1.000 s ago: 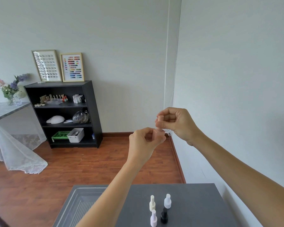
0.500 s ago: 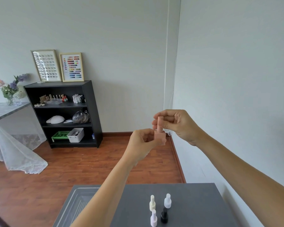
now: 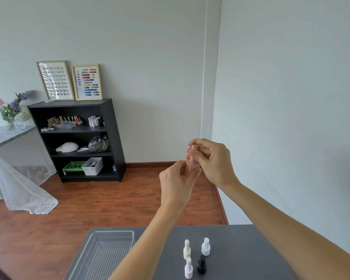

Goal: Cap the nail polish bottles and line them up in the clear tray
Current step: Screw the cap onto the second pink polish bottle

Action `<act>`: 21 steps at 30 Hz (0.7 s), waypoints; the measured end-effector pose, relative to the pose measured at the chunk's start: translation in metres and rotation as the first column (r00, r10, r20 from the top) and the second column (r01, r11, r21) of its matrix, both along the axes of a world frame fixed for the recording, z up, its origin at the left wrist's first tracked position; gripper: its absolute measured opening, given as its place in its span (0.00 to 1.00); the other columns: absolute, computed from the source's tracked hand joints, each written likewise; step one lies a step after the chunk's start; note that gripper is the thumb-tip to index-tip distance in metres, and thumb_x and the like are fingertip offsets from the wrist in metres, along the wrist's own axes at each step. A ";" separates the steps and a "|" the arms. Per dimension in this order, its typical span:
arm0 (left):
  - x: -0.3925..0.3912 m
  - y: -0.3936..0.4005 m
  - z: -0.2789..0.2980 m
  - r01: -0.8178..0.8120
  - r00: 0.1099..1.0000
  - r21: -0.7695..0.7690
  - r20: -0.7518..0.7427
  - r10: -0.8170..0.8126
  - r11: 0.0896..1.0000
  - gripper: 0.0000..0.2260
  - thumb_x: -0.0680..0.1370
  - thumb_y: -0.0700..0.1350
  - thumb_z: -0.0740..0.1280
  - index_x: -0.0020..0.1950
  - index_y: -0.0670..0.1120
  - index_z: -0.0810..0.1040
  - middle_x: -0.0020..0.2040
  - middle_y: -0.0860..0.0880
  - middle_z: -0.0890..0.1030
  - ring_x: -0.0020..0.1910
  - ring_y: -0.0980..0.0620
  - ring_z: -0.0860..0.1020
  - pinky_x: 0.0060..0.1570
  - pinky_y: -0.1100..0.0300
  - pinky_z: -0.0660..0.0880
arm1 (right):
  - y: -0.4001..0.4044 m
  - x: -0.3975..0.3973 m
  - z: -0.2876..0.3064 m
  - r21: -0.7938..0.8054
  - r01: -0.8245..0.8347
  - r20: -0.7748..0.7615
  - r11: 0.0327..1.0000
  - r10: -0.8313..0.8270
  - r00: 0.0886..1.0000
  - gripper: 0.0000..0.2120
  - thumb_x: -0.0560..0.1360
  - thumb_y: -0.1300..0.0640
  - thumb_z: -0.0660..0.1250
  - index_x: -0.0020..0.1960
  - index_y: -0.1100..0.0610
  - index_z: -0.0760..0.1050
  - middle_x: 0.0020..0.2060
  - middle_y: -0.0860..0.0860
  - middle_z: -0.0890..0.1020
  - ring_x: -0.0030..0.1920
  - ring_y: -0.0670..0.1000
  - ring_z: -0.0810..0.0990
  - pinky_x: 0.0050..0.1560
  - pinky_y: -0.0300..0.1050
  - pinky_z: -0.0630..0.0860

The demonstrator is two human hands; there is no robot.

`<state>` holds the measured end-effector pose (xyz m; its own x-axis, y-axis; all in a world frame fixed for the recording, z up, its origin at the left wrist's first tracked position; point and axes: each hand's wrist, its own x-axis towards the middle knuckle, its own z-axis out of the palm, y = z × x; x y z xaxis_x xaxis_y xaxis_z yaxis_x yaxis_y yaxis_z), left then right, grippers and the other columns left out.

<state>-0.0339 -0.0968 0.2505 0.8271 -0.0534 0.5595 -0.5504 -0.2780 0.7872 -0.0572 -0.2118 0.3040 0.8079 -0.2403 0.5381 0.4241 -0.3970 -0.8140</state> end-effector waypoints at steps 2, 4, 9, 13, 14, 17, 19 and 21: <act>0.001 -0.002 -0.006 -0.011 1.000 0.006 0.021 0.011 1.000 0.19 0.73 0.51 0.76 0.32 0.43 0.71 0.24 0.56 0.68 0.25 0.55 0.65 0.27 0.70 0.62 | 0.002 0.001 -0.004 0.007 0.016 -0.007 1.000 -0.016 1.000 0.06 0.76 0.63 0.69 0.53 0.60 0.81 0.35 0.56 0.86 0.41 0.51 0.87 0.52 0.47 0.82; 0.001 -0.002 -0.011 -0.001 1.000 0.009 0.022 0.001 1.000 0.20 0.73 0.51 0.75 0.33 0.40 0.71 0.25 0.56 0.68 0.25 0.55 0.64 0.27 0.69 0.63 | 0.003 0.001 -0.009 -0.005 0.027 -0.013 1.000 -0.027 1.000 0.06 0.77 0.64 0.69 0.53 0.61 0.81 0.34 0.55 0.86 0.40 0.49 0.87 0.52 0.44 0.82; 0.006 0.005 -0.026 0.110 0.990 0.053 -0.098 -0.104 0.993 0.13 0.71 0.49 0.77 0.33 0.48 0.76 0.27 0.55 0.73 0.25 0.58 0.66 0.28 0.70 0.66 | -0.013 -0.001 -0.019 -0.005 -0.076 -0.145 0.997 0.075 0.987 0.07 0.76 0.61 0.70 0.54 0.61 0.80 0.38 0.55 0.87 0.42 0.46 0.87 0.47 0.38 0.82; 0.005 0.004 -0.050 0.182 0.959 0.089 -0.235 -0.157 0.979 0.09 0.70 0.50 0.77 0.36 0.50 0.79 0.29 0.54 0.75 0.27 0.59 0.68 0.30 0.69 0.68 | -0.028 -0.007 -0.043 -0.073 -0.108 -0.279 0.991 0.084 0.957 0.07 0.76 0.57 0.71 0.53 0.56 0.80 0.37 0.51 0.87 0.46 0.46 0.86 0.53 0.37 0.79; 0.003 0.003 -0.058 0.202 0.948 0.101 -0.272 -0.168 0.974 0.08 0.70 0.51 0.77 0.38 0.49 0.80 0.30 0.52 0.78 0.28 0.59 0.69 0.31 0.69 0.69 | -0.031 -0.009 -0.053 -0.089 -0.103 -0.297 0.991 0.073 0.952 0.06 0.76 0.57 0.71 0.52 0.56 0.80 0.36 0.50 0.87 0.46 0.46 0.86 0.53 0.36 0.78; -0.002 0.000 -0.084 0.299 0.900 0.141 -0.371 -0.230 0.944 0.05 0.71 0.51 0.76 0.42 0.54 0.83 0.35 0.55 0.85 0.31 0.62 0.74 0.34 0.73 0.71 | -0.039 -0.018 -0.084 -0.105 -0.086 -0.348 0.991 0.044 0.936 0.03 0.75 0.57 0.72 0.47 0.56 0.80 0.33 0.47 0.86 0.41 0.44 0.85 0.48 0.31 0.77; -0.005 0.000 -0.103 0.355 0.857 0.179 -0.453 -0.244 0.917 0.08 0.70 0.51 0.78 0.47 0.58 0.82 0.39 0.56 0.85 0.36 0.62 0.78 0.38 0.74 0.73 | -0.045 -0.025 -0.106 -0.115 -0.077 -0.392 0.990 0.027 0.919 0.02 0.75 0.57 0.72 0.46 0.56 0.79 0.33 0.47 0.86 0.39 0.44 0.85 0.46 0.32 0.77; -0.009 0.003 -0.126 0.386 0.823 0.241 -0.527 -0.214 0.890 0.16 0.68 0.52 0.79 0.54 0.56 0.82 0.45 0.57 0.84 0.44 0.63 0.80 0.42 0.74 0.72 | -0.051 -0.034 -0.132 -0.115 -0.072 -0.444 0.991 0.013 0.896 0.01 0.75 0.58 0.71 0.45 0.55 0.80 0.34 0.46 0.86 0.38 0.43 0.85 0.46 0.34 0.79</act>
<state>-0.0428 -0.0941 0.1245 0.8933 -0.4494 0.0077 -0.2316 -0.4456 0.8648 -0.0913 -0.2626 0.1721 0.9769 -0.1547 0.1474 0.0518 -0.4978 -0.8658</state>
